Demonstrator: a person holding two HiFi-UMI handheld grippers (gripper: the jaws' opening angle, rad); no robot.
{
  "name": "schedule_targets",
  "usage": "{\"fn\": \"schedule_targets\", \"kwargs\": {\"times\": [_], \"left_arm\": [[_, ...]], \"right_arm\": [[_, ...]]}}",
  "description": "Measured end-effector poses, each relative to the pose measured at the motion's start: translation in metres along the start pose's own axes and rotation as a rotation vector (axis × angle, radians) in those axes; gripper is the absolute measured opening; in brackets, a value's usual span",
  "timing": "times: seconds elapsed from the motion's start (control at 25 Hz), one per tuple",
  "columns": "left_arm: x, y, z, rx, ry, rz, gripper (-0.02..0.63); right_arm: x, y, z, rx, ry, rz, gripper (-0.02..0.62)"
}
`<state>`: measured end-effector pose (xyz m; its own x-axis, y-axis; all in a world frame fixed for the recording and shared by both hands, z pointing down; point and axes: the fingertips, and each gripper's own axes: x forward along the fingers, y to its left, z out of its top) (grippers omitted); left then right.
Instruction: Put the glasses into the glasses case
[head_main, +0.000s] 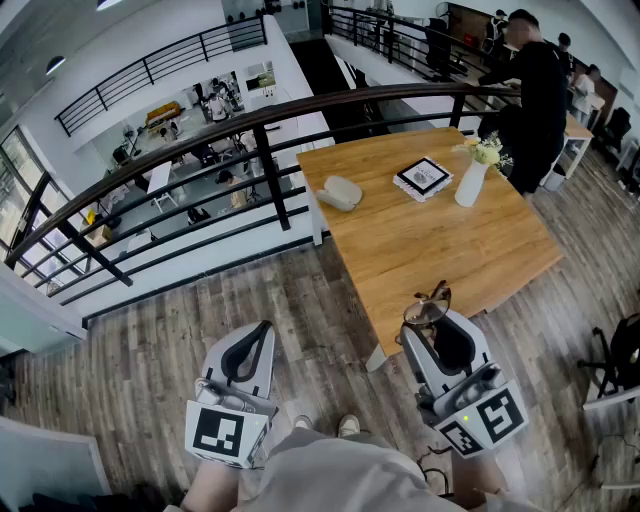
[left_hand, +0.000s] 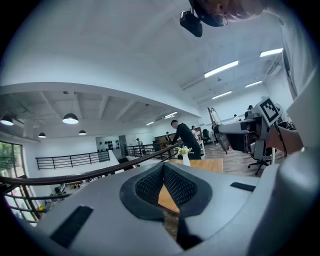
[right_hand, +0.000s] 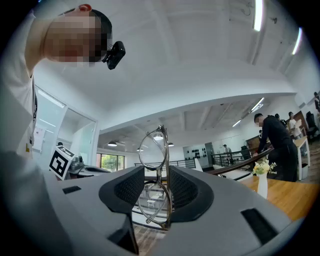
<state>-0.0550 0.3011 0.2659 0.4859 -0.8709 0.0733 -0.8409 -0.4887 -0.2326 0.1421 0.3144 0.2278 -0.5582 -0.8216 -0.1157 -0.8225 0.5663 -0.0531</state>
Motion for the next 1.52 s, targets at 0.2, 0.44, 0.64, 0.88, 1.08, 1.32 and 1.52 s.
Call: {"fn": "schedule_targets", "kwargs": {"times": [0.2, 0.44, 0.64, 0.88, 1.08, 1.32, 1.52], "left_arm": [[0.004, -0.002, 0.001, -0.001, -0.002, 0.0, 0.017], [0.005, -0.001, -0.006, 0.007, 0.008, -0.008, 0.017], [0.007, -0.001, -0.003, 0.002, 0.019, -0.001, 0.017], [0.015, -0.004, -0.004, 0.006, 0.03, 0.003, 0.017], [0.023, -0.007, -0.006, 0.003, 0.027, 0.003, 0.017], [0.027, -0.005, -0.005, 0.009, 0.005, 0.019, 0.017], [0.039, 0.005, -0.011, -0.002, -0.005, 0.037, 0.017]], "right_arm": [[-0.001, -0.004, 0.001, -0.02, 0.004, -0.017, 0.178], [0.004, -0.001, -0.005, -0.032, 0.018, -0.004, 0.178], [0.007, -0.003, -0.004, -0.033, 0.027, 0.009, 0.178], [0.007, -0.011, -0.01, -0.026, 0.035, 0.018, 0.178], [0.008, -0.021, -0.014, -0.016, 0.029, 0.017, 0.178], [0.011, -0.027, -0.021, -0.006, 0.034, 0.023, 0.178], [0.025, -0.034, -0.032, -0.009, 0.034, 0.033, 0.178]]}}
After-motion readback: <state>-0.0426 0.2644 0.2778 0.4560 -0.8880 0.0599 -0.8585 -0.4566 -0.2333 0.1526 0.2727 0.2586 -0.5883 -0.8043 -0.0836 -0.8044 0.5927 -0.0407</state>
